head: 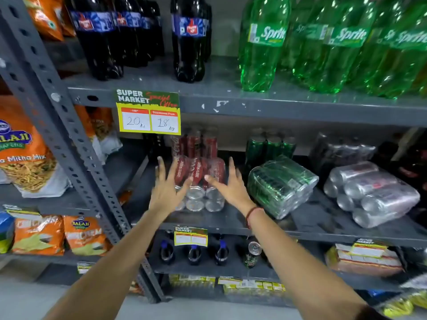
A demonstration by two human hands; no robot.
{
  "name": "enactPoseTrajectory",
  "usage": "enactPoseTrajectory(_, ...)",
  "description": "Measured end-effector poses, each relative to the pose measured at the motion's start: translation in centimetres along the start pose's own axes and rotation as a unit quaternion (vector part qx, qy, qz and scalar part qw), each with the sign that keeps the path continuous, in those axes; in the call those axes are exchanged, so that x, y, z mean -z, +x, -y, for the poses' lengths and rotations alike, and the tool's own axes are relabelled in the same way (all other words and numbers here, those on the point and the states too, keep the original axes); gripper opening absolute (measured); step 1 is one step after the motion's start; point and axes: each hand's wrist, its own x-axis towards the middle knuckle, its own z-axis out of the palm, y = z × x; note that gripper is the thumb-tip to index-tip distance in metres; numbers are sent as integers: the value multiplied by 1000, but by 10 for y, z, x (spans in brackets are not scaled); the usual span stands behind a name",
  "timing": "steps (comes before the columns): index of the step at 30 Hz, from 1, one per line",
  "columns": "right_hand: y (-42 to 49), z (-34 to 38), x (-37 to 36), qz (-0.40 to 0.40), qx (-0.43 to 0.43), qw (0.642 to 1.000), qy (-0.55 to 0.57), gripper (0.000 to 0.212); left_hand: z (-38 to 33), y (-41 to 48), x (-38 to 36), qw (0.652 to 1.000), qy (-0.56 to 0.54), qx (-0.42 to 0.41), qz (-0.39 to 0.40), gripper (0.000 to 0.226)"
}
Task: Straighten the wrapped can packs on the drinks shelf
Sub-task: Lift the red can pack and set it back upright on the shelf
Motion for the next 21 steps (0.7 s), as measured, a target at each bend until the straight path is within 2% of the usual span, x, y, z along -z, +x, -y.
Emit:
enactPoseTrajectory(4, 32, 2, -7, 98, -72, 992, 41, 127, 17, 46, -2, 983, -90, 74, 144, 86)
enactPoseTrajectory(8, 50, -2, -13, 130, -52, 987, 73, 131, 26, 56, -10, 967, -174, 81, 167, 101)
enactPoseTrajectory(11, 55, -8, -13, 137, -42, 985, 99, 132, 21, 53, -15, 968, -201, 69, 131, 94)
enactPoseTrajectory(17, 25, -18, -11, 120, 27, 983, 136, 123, 24, 22, -15, 980, -193, 9, 48, 102)
enactPoseTrajectory(21, -13, -39, -23, 40, 121, 990, 66, 127, 27, -28, -25, 984, -159, -74, -26, 99)
